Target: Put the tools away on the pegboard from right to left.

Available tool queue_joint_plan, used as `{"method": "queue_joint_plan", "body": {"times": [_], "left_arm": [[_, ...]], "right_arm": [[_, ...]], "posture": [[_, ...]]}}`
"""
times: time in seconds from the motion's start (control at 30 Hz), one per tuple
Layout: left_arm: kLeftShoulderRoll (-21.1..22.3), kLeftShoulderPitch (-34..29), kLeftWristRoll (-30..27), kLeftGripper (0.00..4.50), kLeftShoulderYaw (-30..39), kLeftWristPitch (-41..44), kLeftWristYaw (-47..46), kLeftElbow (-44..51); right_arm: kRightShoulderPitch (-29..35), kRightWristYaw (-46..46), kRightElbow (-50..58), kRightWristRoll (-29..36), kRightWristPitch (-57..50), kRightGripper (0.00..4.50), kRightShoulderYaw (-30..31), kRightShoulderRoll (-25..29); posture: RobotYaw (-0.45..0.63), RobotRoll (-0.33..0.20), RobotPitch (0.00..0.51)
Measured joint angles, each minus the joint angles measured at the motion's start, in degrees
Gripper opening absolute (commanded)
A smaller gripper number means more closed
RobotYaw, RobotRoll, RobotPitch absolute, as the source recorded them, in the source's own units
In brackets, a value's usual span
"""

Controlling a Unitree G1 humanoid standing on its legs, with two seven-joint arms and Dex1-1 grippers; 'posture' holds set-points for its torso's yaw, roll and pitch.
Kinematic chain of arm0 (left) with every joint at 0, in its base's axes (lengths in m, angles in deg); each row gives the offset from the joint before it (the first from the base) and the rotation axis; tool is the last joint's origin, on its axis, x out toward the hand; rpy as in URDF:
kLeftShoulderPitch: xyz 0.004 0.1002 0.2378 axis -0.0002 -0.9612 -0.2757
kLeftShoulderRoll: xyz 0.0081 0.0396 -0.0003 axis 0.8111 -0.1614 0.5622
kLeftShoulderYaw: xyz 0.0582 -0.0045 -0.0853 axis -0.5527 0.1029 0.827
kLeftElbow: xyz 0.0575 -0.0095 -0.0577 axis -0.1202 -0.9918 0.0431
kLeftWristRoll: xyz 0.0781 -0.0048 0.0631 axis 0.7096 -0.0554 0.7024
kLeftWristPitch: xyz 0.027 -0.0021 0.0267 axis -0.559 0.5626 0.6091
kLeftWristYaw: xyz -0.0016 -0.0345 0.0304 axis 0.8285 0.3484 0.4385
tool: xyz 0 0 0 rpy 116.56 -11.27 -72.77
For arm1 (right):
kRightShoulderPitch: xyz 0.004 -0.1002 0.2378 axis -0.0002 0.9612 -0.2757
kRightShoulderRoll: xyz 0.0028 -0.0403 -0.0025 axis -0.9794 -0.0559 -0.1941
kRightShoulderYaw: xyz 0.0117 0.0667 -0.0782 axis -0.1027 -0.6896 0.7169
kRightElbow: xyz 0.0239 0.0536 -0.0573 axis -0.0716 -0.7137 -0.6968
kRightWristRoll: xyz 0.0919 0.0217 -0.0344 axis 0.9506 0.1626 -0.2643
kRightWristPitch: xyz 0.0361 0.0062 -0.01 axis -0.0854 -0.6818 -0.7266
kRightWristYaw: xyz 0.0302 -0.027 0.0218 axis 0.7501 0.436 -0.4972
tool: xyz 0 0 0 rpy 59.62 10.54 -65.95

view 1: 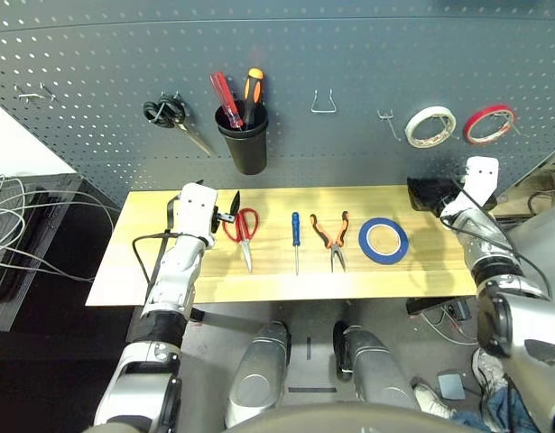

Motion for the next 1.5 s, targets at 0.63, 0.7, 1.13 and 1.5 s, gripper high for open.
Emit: {"method": "queue_joint_plan", "body": {"times": [0.63, 0.7, 1.13, 1.5], "left_arm": [[0.06, -0.29, 4.37, 4.49, -15.61, -2.24, 19.24, 1.93], [-0.16, -1.08, 4.84, 4.49, -16.62, -1.73, 19.7, 2.93], [-0.76, -5.13, 4.94, 4.5, -17.81, 3.29, 20.1, 10.01], [-0.42, -4.66, 4.55, 4.5, -17.25, 0.99, 19.1, 10.01]], "right_arm": [[5.49, 7.4, 12.27, -3.2, -19.15, 4.5, 4.59, 0.38], [5.94, 7.42, 12.67, -3.57, -20.18, 4.5, 4.99, 0.35], [3.98, 9.49, 8.21, -4.75, -17.09, 2.74, 6.08, -0.34], [3.53, 8.19, 7.13, -4.66, -15.64, 0.7, 6.06, 0.27]], "posture": [[0.09, 0.0, 0.29], [0.09, 0.0, 0.304], [0.12, 0.0, 0.334], [0.11, 0.0, 0.257]]}}
